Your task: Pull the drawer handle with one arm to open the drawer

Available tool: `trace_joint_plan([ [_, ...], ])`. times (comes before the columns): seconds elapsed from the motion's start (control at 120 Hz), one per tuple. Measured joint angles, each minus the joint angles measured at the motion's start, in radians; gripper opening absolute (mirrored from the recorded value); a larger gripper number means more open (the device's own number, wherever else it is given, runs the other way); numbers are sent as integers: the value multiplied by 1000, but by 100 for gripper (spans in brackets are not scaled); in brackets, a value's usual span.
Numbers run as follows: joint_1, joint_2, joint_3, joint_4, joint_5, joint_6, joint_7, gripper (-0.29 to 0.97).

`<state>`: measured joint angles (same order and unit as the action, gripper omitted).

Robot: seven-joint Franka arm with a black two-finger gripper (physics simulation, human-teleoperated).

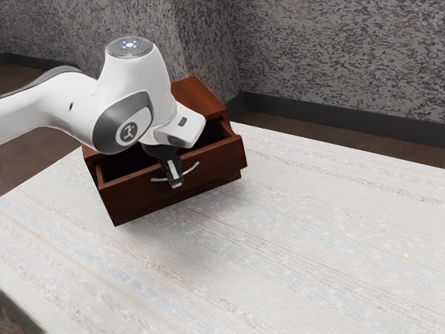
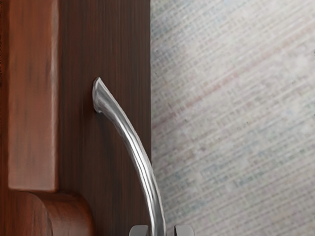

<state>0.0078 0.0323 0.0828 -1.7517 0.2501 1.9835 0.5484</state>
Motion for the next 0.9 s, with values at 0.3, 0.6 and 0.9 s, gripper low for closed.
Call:
trace_joint_plan([
  [0.3, -8, -50, -15, -43, -4, -2, -11, 0],
  [0.6, 6, -95, -63, -75, -4, -2, -26, 0],
  [0.9, -4, -359, -96, -53, -6, -130, -37, 19],
])
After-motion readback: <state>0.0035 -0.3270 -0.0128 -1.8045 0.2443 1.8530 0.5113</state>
